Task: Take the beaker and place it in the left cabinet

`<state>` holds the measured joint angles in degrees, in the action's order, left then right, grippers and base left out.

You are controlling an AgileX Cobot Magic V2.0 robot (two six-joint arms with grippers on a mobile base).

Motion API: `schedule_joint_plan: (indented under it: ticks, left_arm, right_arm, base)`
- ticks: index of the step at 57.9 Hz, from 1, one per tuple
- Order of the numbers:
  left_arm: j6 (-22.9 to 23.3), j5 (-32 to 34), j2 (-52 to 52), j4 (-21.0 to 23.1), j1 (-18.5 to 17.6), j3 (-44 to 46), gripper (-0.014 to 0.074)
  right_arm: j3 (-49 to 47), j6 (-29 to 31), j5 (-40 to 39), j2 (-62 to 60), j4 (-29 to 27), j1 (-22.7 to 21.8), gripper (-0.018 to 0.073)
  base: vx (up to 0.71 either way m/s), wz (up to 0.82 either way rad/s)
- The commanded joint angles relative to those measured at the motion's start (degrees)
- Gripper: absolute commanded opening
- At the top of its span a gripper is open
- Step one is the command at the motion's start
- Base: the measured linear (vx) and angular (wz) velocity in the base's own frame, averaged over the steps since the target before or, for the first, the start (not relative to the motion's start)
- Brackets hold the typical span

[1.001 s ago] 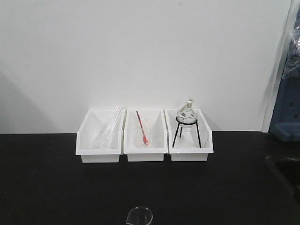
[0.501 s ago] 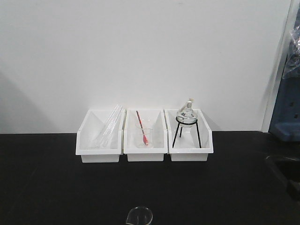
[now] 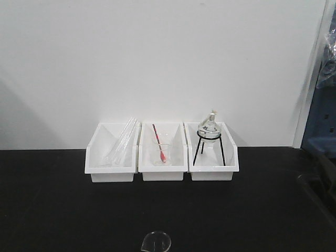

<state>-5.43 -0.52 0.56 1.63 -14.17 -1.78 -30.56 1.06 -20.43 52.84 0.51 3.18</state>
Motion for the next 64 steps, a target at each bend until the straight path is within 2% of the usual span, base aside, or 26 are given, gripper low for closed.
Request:
schedule_joint_plan:
  ticks: [1,4,7,16,25,33,40,51,57,64]
  left_arm:
    - [0.19,4.83,1.02,0.47,-0.32,-0.94,0.0001]
    - [0.19,4.83,1.02,0.47,-0.32,-0.94,0.0001]
    - [0.19,4.83,1.02,0.47,-0.32,-0.94,0.0001]
    - [0.19,4.83,1.02,0.47,-0.32,-0.94,0.0001]
    - [0.19,4.83,1.02,0.47,-0.32,-0.94,0.0001]
    - [0.19,4.83,1.02,0.47,-0.32,-0.94,0.0001]
    - [0.19,4.83,1.02,0.47,-0.32,-0.94,0.0001]
    - [0.19,4.83,1.02,0.47,-0.32,-0.94,0.0001]
    - [0.19,4.83,1.02,0.47,-0.32,-0.94,0.0001]
    - [0.19,4.83,1.02,0.47,-0.32,-0.94,0.0001]
  right_arm:
    - [-2.15,-3.23,-10.52,1.6,2.06,-0.22,0.0708]
    - [-2.15,-4.02,-14.11,3.58,5.9,-0.22,0.0693]
    - [-2.15,-4.93,-18.1,6.22,12.23,-0.22,0.0678]
    - [-2.15,-13.07,-25.73,14.53,30.44,-0.22,0.0633]
    - [-1.98,-24.65,-28.99,23.68,41.99,-0.22,0.0598]
    - [-1.98,-28.7,-35.29,32.67,49.43,-0.22,0.0578]
    - [-1.98,-27.65,-43.27,40.21,54.02,-0.22,0.0578]
    - [-2.26,-22.84,-56.18,51.97,53.19,-0.17,0.0578]
    - [-3.61,-21.4,-56.74,55.82,51.96,1.23,0.0578]
    - [-6.87,-20.19,-56.68,59.54,50.42,4.8,0.0578]
  base:
    - [0.0,0.0]
    - [0.0,0.0]
    - [0.0,0.0]
    - [0.0,0.0]
    - [0.0,0.0]
    - [0.0,0.0]
    - [0.0,0.0]
    - [0.0,0.0]
    - [0.0,0.0]
    - [0.0,0.0]
